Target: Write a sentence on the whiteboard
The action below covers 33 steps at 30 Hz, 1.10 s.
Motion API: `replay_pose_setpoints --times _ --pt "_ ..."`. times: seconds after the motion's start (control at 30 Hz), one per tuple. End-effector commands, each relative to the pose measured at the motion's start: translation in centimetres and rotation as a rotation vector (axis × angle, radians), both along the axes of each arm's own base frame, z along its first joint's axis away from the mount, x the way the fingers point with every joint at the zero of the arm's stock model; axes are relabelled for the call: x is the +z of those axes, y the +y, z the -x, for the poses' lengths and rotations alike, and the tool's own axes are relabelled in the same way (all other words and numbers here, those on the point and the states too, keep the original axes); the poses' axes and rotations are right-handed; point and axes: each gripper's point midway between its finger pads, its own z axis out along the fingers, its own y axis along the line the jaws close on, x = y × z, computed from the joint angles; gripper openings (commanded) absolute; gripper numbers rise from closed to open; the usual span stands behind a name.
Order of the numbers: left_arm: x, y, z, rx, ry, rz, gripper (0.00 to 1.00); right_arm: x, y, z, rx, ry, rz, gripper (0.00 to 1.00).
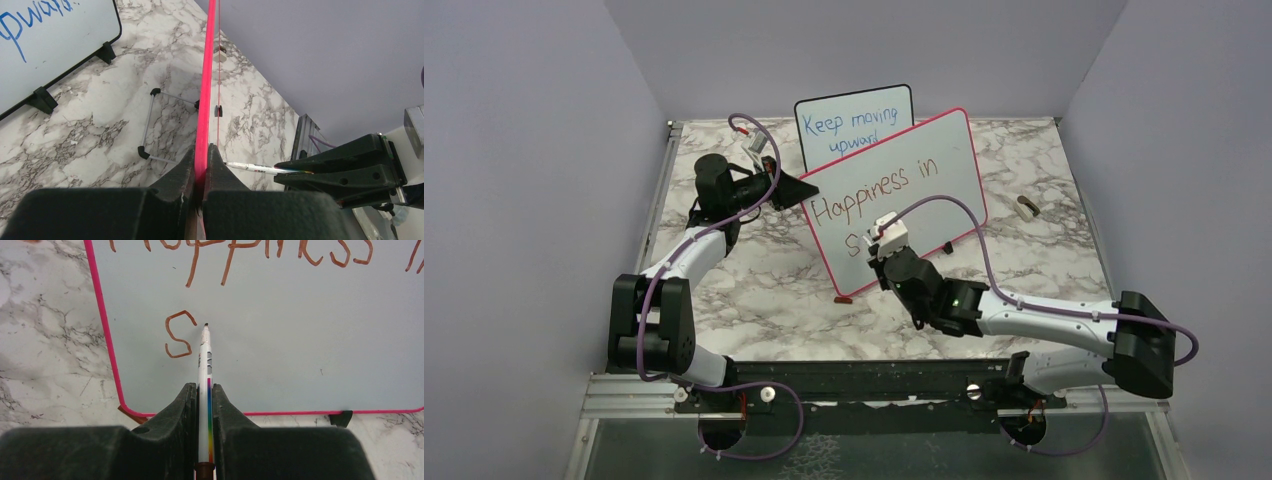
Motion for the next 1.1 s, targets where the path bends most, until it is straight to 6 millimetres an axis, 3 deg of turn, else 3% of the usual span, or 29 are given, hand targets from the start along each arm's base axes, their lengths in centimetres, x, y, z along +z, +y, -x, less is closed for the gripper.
replay_pose_setpoints --times 0.0,0.23,0.7,1.07 --pt "-2.6 -0.1 -0.3 0.017 0.063 -0.04 0.0 0.7 0.2 -0.9 -0.028 -0.026 -0.033 0.01" --pt "-2.6 -0.1 -0.4 0.019 0.062 -0.042 0.0 1.3 0.4 -1.3 -0.034 -0.043 -0.05 0.01" --pt "-2.7 -0.1 -0.3 0.018 0.063 -0.043 0.0 0.3 0.5 -2.3 -0.056 -0.037 -0.047 0.01" --pt "-2.6 -0.1 -0.4 0.021 0.059 -0.045 0.0 0.1 -0.7 -1.2 -0.041 0.005 -0.036 0.01"
